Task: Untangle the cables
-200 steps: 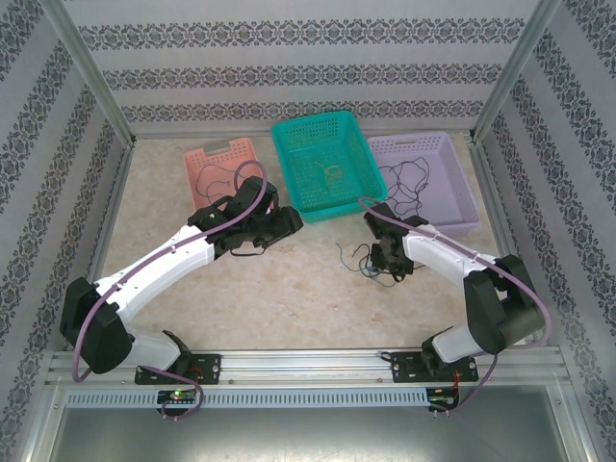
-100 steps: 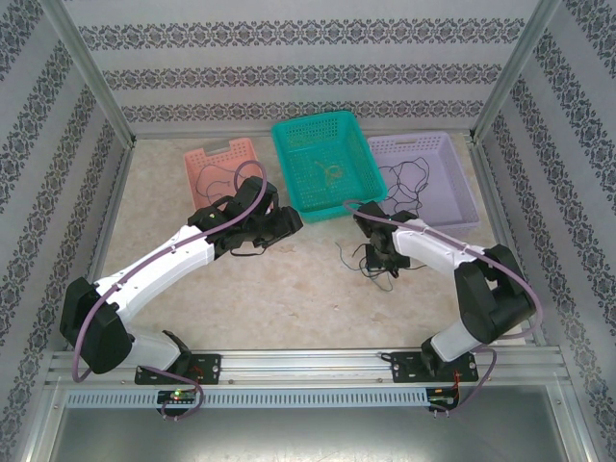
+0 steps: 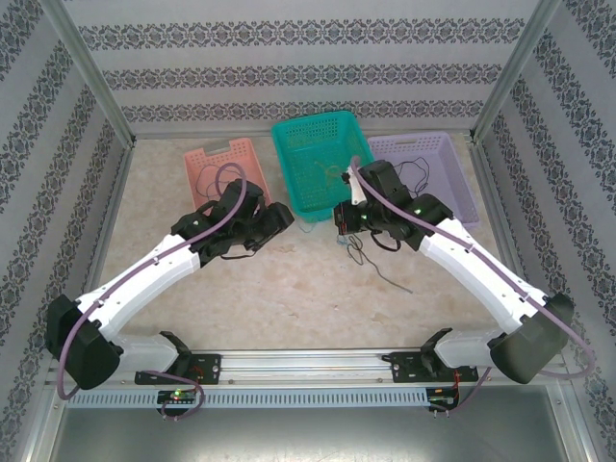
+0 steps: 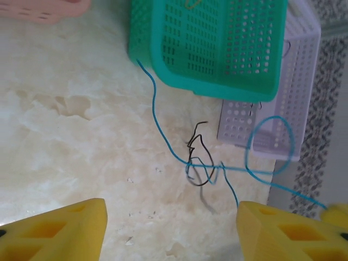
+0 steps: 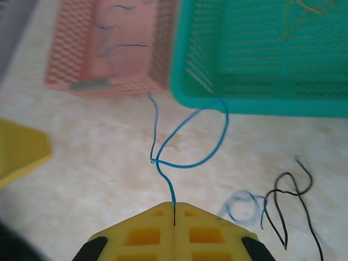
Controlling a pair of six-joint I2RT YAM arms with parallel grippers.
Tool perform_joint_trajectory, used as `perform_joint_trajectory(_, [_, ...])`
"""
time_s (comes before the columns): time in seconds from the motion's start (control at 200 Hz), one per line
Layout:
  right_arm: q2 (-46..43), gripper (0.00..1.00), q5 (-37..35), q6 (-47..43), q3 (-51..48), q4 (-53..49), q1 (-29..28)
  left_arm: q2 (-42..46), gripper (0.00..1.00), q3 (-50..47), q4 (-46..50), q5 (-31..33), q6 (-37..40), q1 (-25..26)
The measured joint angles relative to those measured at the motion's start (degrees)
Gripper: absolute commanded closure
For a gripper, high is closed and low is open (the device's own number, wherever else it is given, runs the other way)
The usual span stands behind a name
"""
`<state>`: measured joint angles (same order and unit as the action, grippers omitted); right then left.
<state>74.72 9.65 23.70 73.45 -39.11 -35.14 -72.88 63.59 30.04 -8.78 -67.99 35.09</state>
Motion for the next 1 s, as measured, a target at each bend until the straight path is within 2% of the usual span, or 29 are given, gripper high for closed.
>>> perform_joint_trajectory(0.115, [0.00,1.00,4.81,0.13,0.96,2.10,0.00,0.44,0.32,-0.26,0.17,0.28,-5.38,-1.16])
perform_joint_trajectory(0.285, [0.00,1.00,8.13,1.09,1.97,4.33,0.07,3.26,0.34,-0.96,-0.13,0.42,-10.47,-1.46])
perform_joint_trajectory(0.41, [0.00,1.00,8.90,2.14,2.14,5.88,0.22,6.29,0.28,-2.34,-2.45,0.46,-15.47,-1.46])
perform_joint_trajectory(0.45, [0.02,1.00,8.92,2.51,2.14,6.25,0.28,7.61,0.24,-3.43,-3.48,0.74,-17.97,-1.46])
perform_joint_trajectory(0.57, [0.04,1.00,8.90,3.56,1.88,8.28,0.26,10.01,0.20,-6.60,-7.26,1.84,-27.19,-1.31])
perform_joint_trajectory(0.744, [0.20,1.00,8.90,4.63,0.09,12.00,0.17,6.10,0.19,-6.67,-10.16,1.03,-40.61,-0.22])
perform_joint_trajectory(0.869, [0.96,1.00,8.90,4.66,-0.24,13.27,-0.28,2.51,0.19,-6.67,-11.96,1.49,-46.58,0.59])
perform_joint_trajectory(1.004, [1.07,1.00,8.90,4.68,-1.22,14.38,-0.76,0.81,0.28,-6.67,-13.20,3.93,-49.35,0.55])
